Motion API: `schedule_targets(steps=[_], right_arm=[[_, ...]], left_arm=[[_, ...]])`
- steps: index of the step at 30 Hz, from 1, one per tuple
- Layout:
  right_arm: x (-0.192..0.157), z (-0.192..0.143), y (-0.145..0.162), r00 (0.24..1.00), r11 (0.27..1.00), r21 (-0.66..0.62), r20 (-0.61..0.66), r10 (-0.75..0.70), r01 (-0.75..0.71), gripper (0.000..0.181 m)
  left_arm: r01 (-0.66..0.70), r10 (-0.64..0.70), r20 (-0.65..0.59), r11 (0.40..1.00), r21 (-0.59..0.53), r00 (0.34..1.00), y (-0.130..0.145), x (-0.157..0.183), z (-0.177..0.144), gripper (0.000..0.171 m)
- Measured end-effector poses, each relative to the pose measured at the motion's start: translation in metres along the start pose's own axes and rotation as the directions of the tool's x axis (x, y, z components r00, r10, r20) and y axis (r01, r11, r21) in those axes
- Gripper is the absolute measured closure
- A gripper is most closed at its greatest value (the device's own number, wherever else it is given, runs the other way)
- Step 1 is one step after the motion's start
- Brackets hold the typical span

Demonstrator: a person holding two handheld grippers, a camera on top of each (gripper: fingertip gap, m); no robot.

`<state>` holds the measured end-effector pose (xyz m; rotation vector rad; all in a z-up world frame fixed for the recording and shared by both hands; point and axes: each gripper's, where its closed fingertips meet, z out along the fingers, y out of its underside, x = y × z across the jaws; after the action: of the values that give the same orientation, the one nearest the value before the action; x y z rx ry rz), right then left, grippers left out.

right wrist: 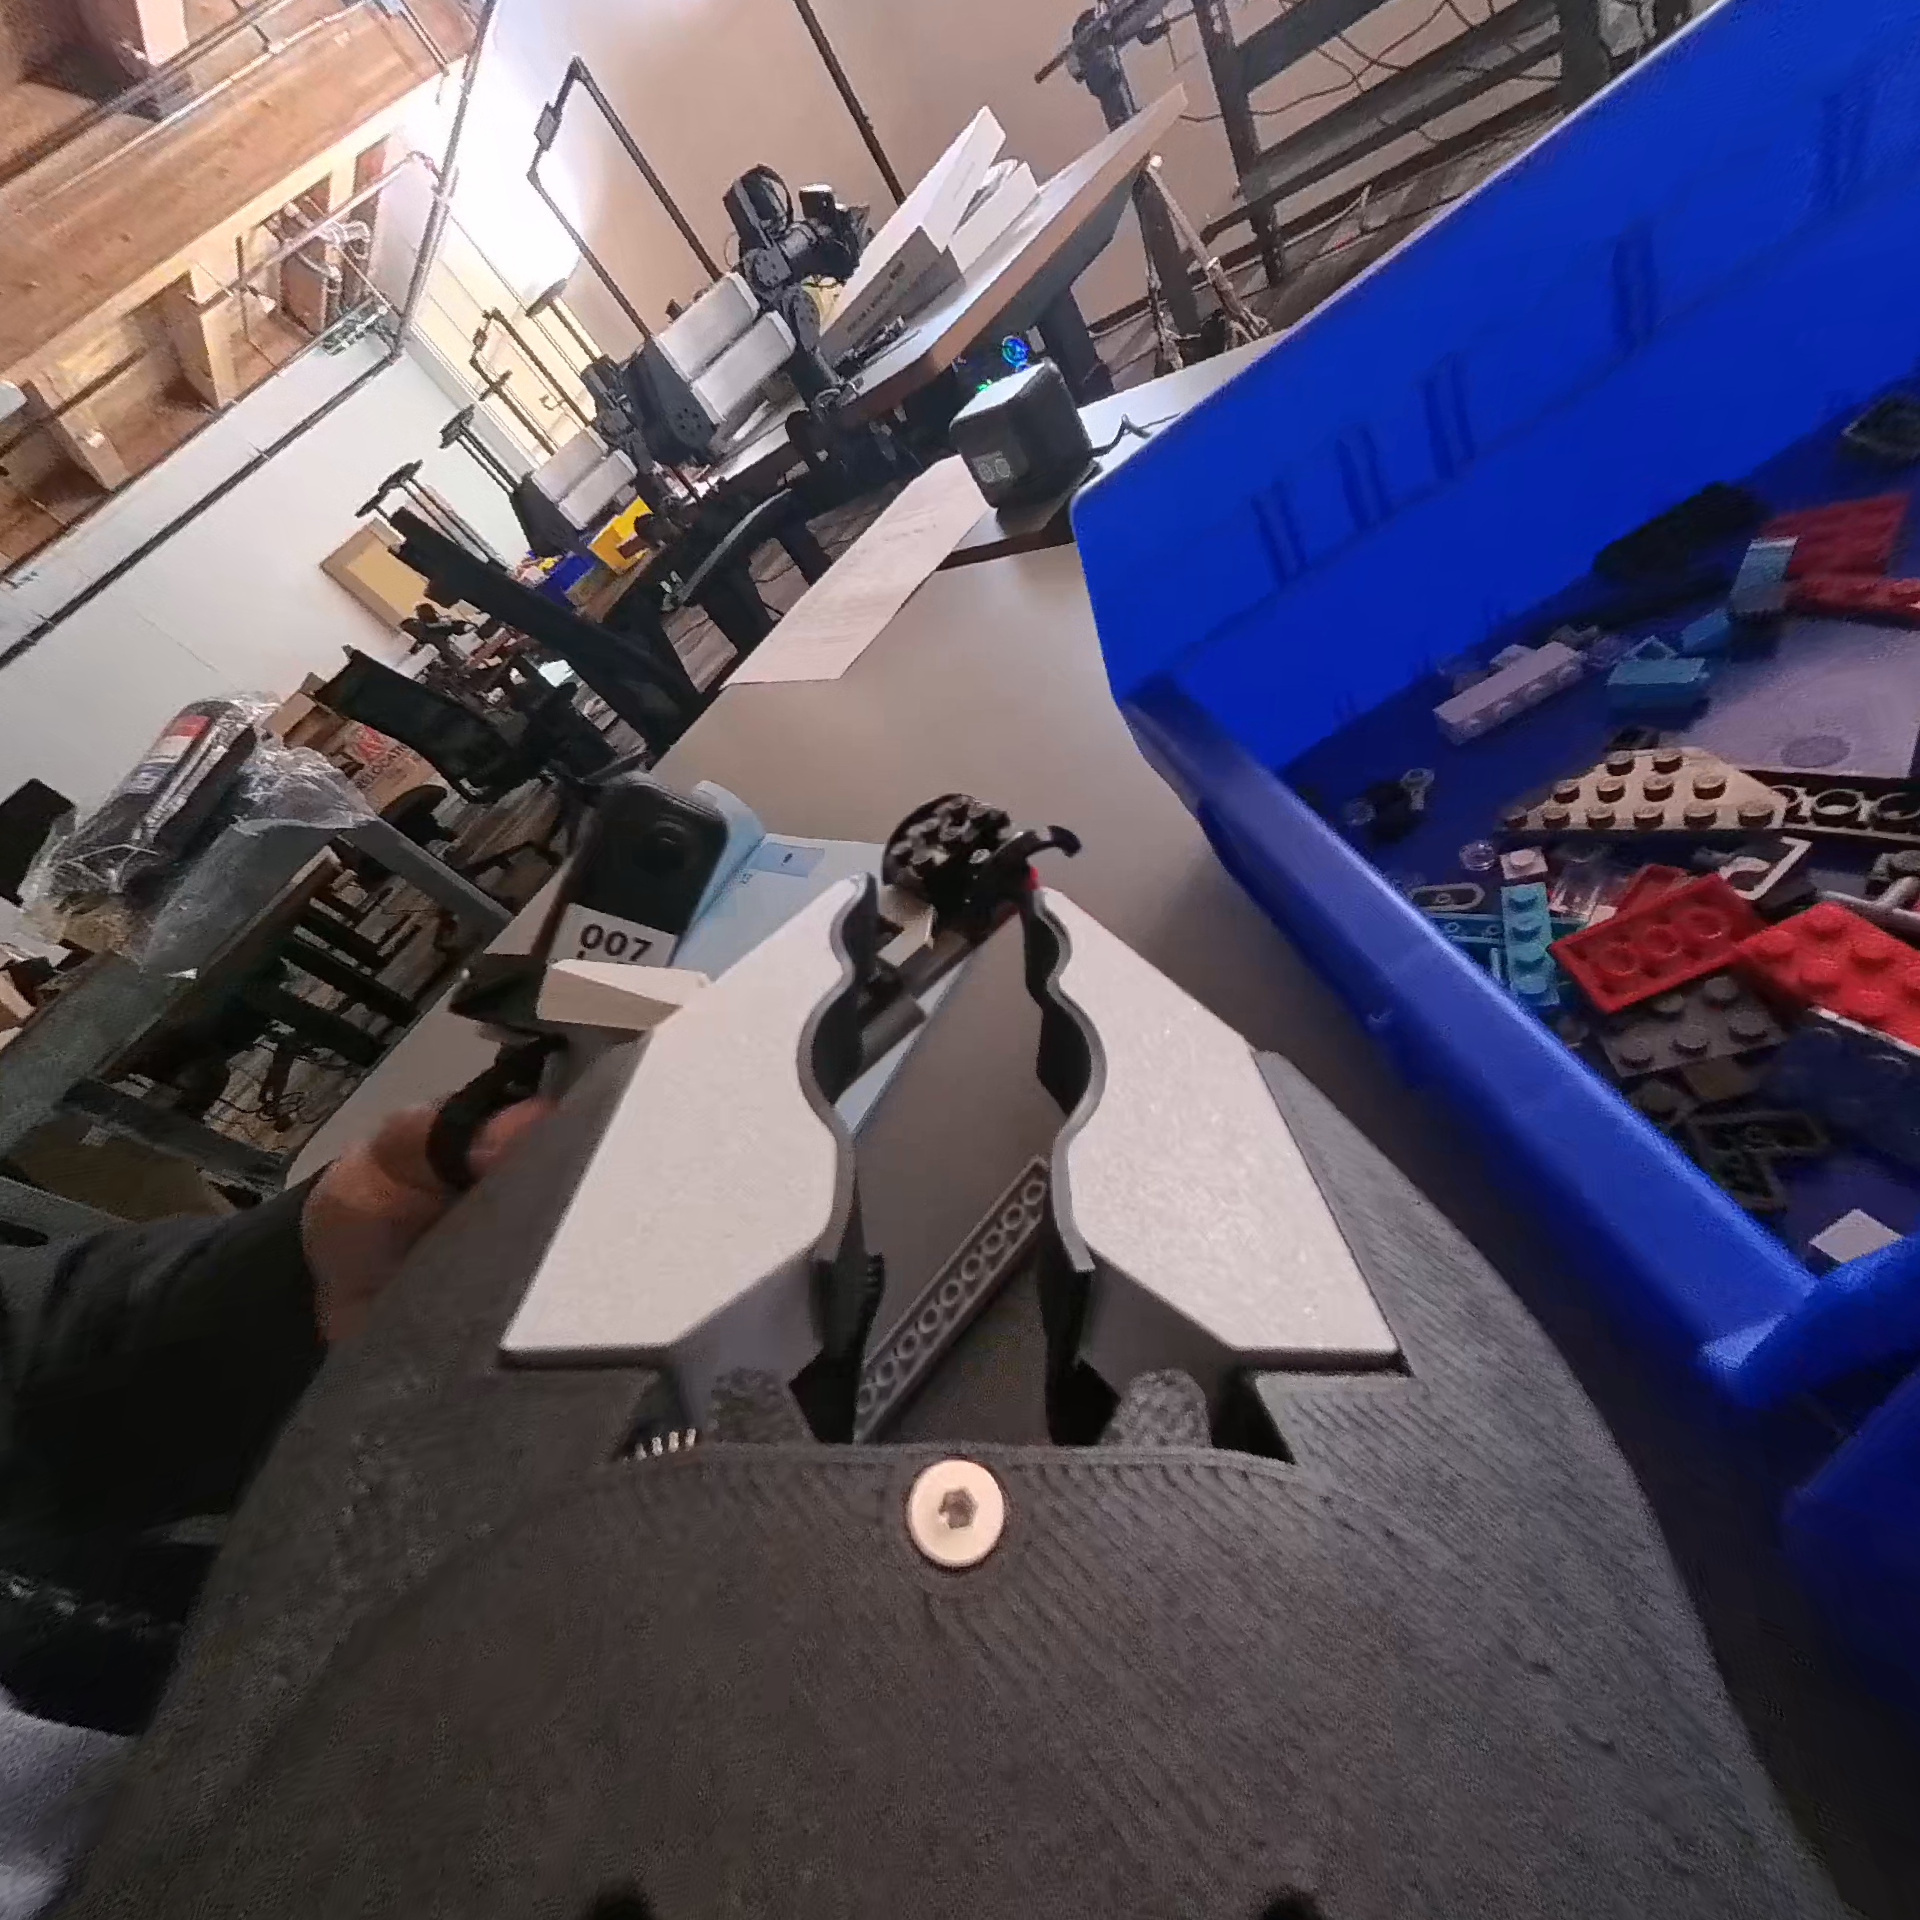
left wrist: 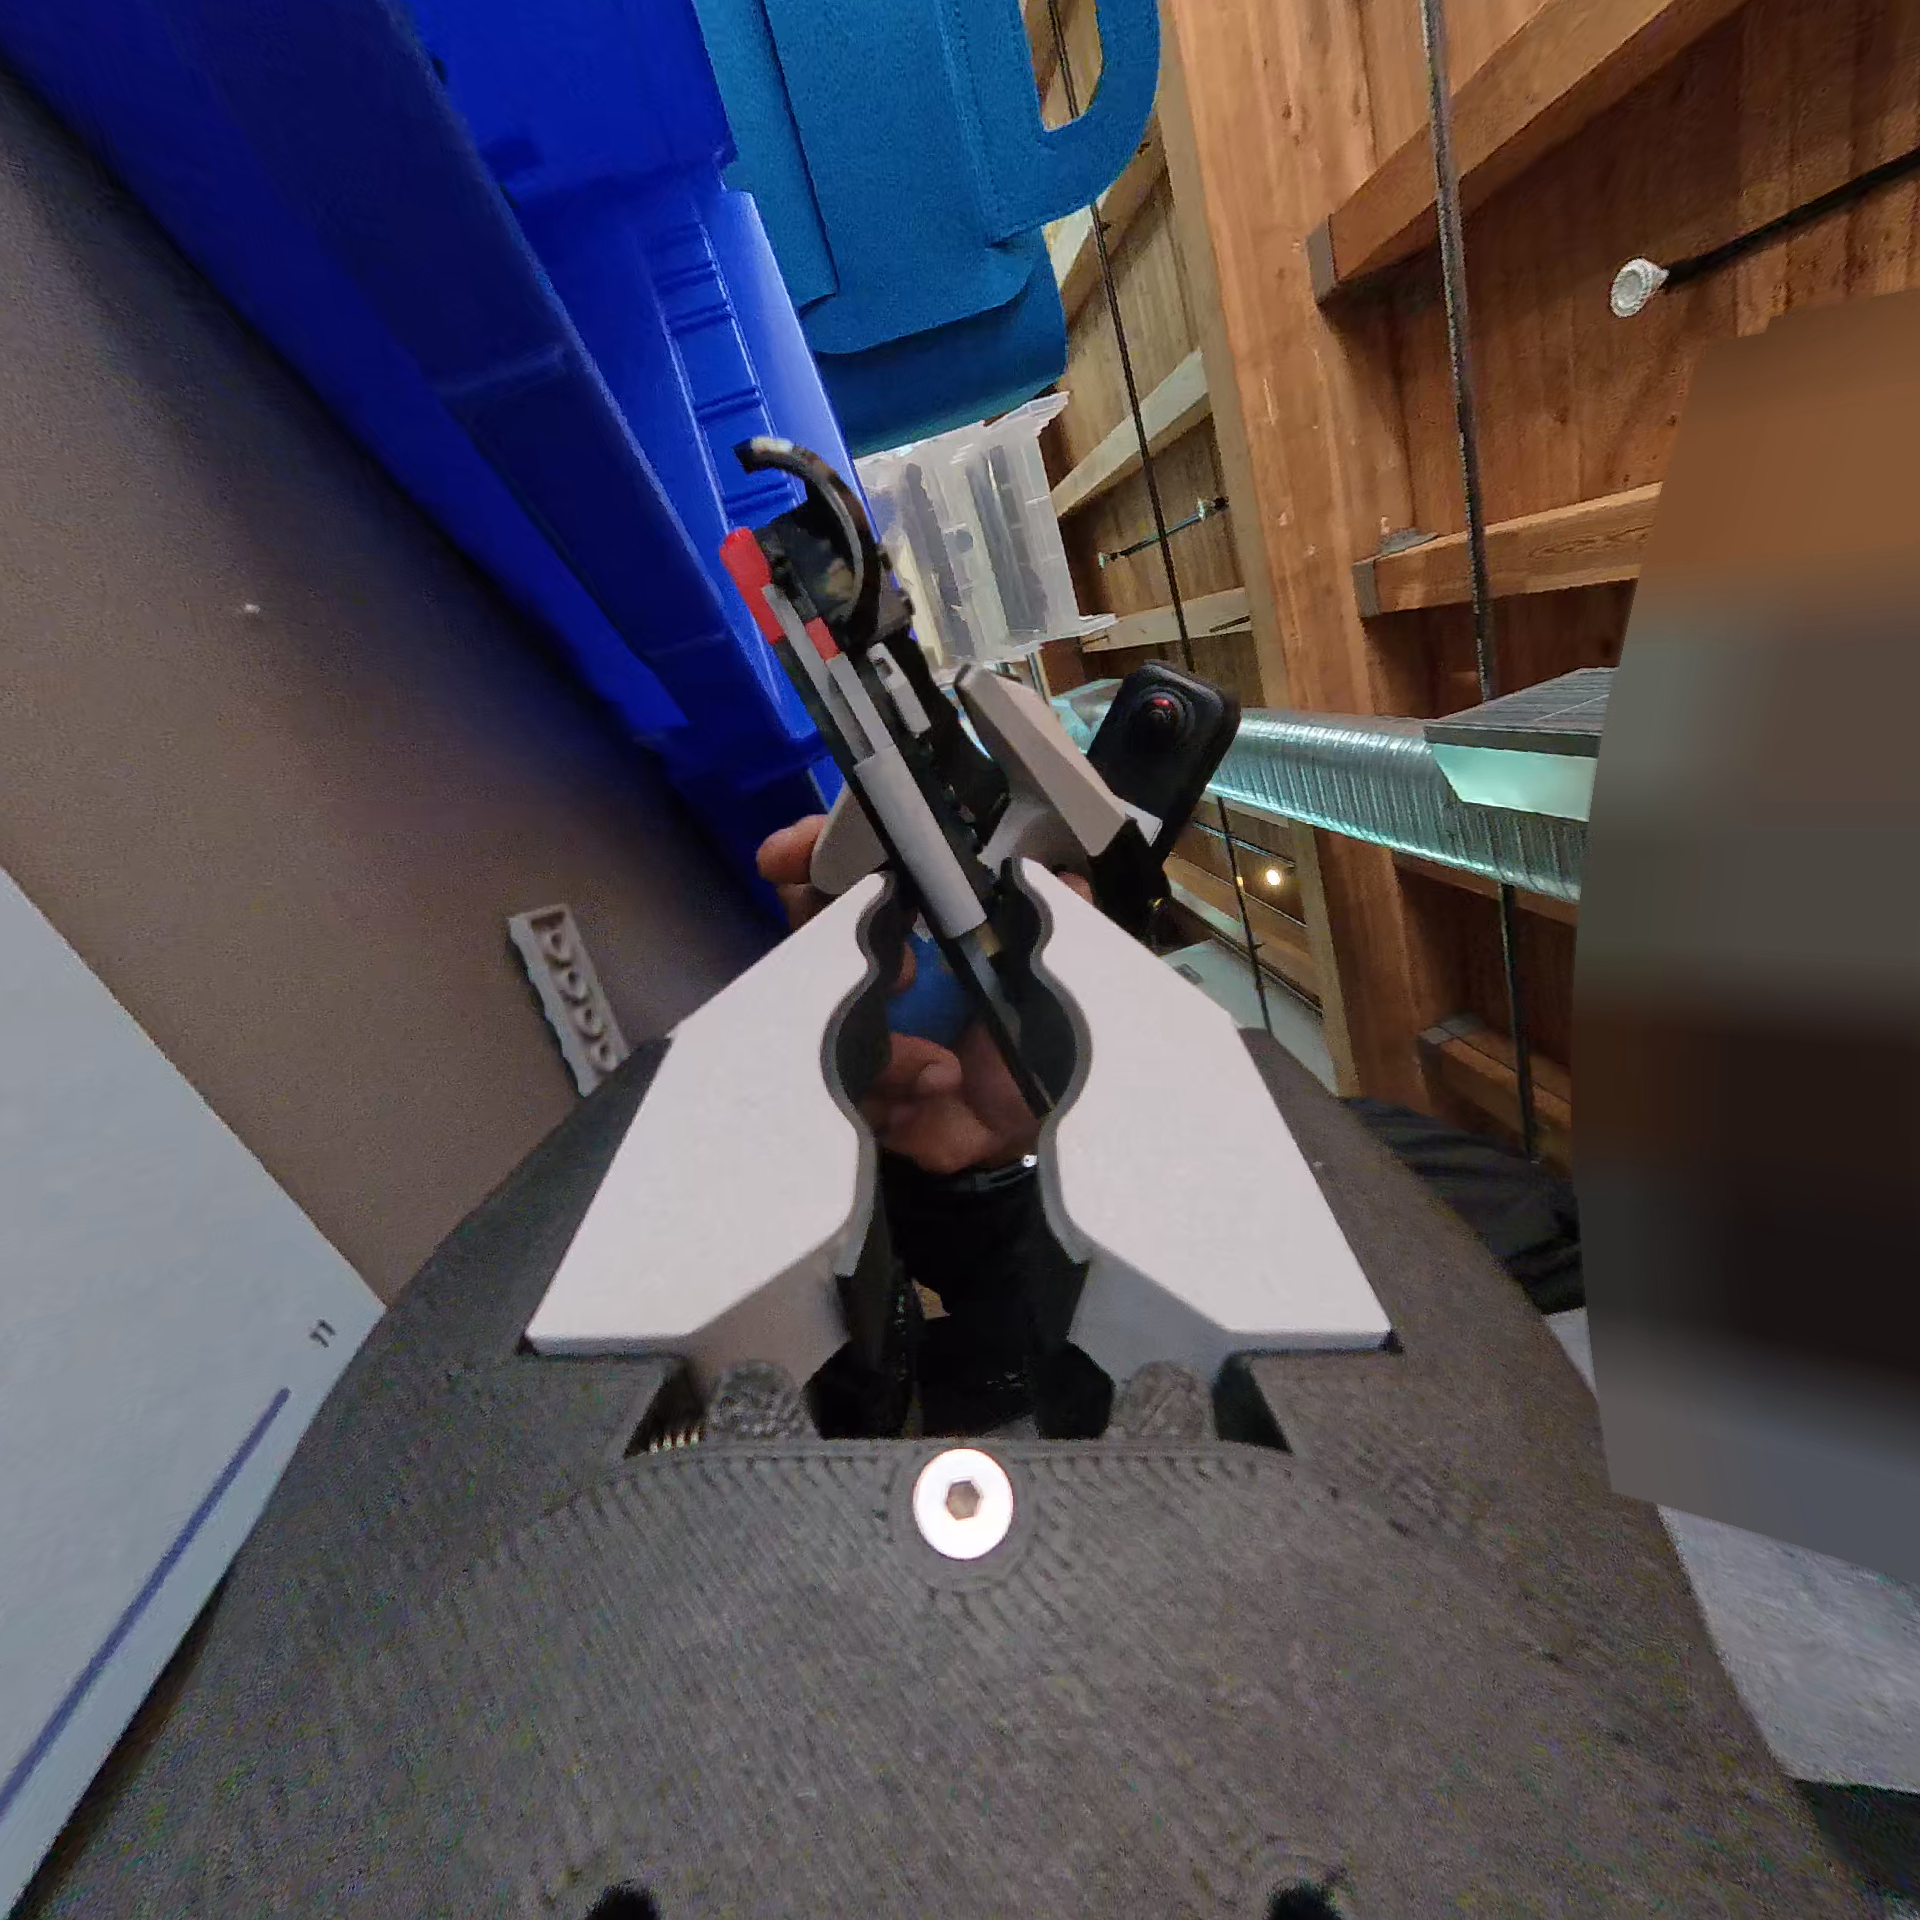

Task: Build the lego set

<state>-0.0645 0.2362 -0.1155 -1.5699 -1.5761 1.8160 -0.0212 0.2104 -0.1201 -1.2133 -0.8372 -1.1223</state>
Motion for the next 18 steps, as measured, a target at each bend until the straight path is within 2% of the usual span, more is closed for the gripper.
schedule_targets(steps=[4,8,14,18], right_arm=[[-0.002,0.002,0.004,0.999,0.999,-0.037,0.041,0.000,0.002,0.151],[-0.017,0.006,0.018,0.981,0.988,-0.113,0.147,0.122,-0.106,0.150],[-0.024,0.006,0.020,0.897,0.930,-0.183,0.259,0.359,-0.319,0.150],[-0.029,0.004,0.016,0.832,0.892,-0.206,0.324,0.451,-0.403,0.162]], left_arm=[[-0.061,0.060,0.039,0.998,0.025,0.997,-0.007,-0.001,-0.004,0.153],[-0.107,0.104,0.053,0.993,0.044,0.993,-0.012,0.001,-0.007,0.154],[-0.131,0.130,0.030,0.991,0.034,0.991,-0.012,0.005,-0.006,0.154],[-0.148,0.148,0.010,0.989,-0.003,0.989,-0.010,0.008,-0.005,0.153]])
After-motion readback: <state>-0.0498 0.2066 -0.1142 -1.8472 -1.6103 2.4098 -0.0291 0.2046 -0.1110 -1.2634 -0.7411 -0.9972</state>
